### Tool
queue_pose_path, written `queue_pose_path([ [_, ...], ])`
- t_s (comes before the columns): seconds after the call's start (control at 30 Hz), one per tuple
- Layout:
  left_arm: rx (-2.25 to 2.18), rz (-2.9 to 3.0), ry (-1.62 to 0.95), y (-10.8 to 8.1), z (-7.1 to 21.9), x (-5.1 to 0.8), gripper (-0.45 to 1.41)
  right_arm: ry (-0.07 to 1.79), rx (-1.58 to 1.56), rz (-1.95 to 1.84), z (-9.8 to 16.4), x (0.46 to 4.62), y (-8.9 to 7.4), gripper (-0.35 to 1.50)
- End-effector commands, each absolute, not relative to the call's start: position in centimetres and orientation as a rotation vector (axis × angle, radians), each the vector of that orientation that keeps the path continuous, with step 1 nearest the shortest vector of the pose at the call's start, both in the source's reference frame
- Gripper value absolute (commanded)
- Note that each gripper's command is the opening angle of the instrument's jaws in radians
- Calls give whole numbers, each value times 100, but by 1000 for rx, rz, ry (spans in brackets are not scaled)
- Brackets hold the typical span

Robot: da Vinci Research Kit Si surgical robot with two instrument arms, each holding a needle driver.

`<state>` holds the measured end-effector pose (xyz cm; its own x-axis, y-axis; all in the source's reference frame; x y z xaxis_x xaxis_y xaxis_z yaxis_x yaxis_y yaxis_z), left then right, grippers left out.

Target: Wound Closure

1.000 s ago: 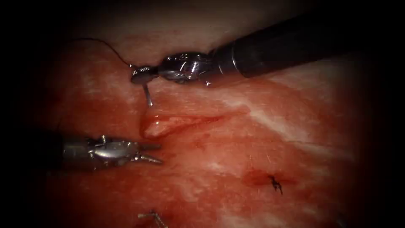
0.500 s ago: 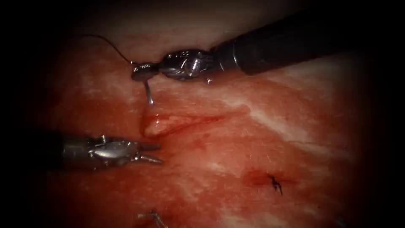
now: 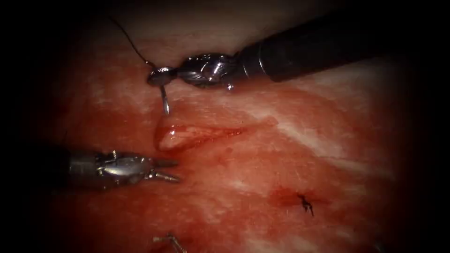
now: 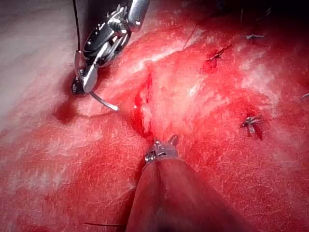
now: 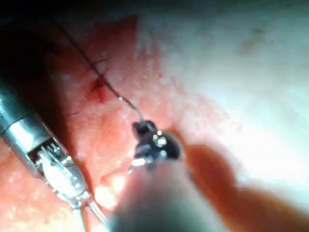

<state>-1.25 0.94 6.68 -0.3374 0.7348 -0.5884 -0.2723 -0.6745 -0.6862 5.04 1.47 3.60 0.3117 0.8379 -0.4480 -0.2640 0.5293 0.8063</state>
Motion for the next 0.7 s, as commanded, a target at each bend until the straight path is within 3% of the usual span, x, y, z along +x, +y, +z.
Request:
queue_pose_path([
  [0.03,-1250,2050,-641,86,673,-130,14,996,700,819,364,509,145,-35],
  [0.7,-1245,2048,-645,86,675,-129,14,862,1055,1031,363,519,102,-35],
])
